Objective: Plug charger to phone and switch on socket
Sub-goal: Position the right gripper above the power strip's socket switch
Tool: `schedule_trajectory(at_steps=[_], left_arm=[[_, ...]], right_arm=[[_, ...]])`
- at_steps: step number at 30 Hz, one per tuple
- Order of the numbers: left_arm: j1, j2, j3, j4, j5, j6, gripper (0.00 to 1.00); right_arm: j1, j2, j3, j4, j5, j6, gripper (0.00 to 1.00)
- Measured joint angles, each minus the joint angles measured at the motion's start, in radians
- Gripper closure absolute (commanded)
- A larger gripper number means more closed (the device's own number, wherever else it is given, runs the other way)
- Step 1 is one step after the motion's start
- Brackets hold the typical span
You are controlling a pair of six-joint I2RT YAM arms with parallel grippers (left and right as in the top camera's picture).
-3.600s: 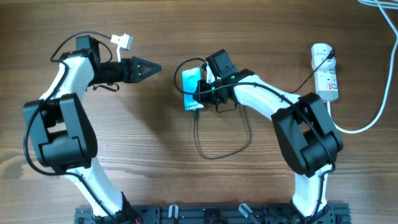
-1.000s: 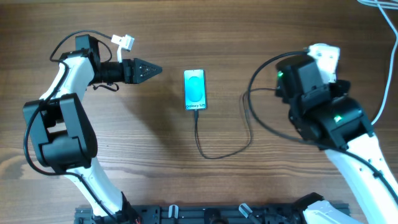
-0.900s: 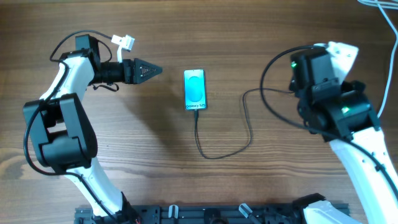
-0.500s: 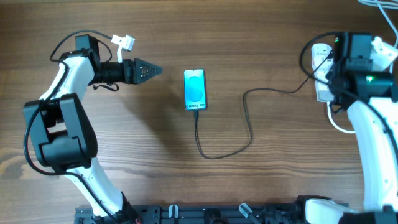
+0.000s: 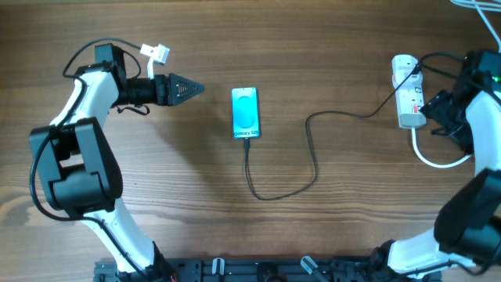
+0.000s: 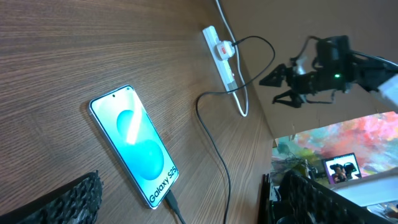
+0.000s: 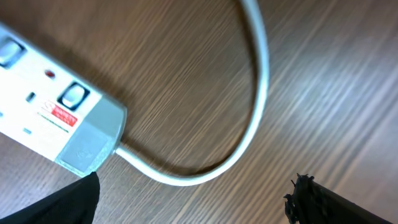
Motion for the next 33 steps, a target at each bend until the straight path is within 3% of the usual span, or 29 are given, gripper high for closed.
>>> schedule_trajectory(at_steps=[6,17,25,33], left_arm=[[0.0,0.0,0.0,0.0,0.0,0.0,0.0],[0.0,0.0,0.0,0.0,-0.068,0.0,0.0],[0.0,0.0,0.0,-0.001,-0.124,0.0,0.0],[0.0,0.0,0.0,-0.001,-0.476,0.0,0.0]], right_arm=[[0.0,0.106,0.0,0.019,-0.035,0.0,0.0],[0.0,0.12,0.0,0.038,-0.046,0.0,0.0],[0.0,0.121,-0.001,0.205,-0.079,0.027,0.0],[0.0,0.121,-0.001,0.293,-0.096,0.072,0.0]])
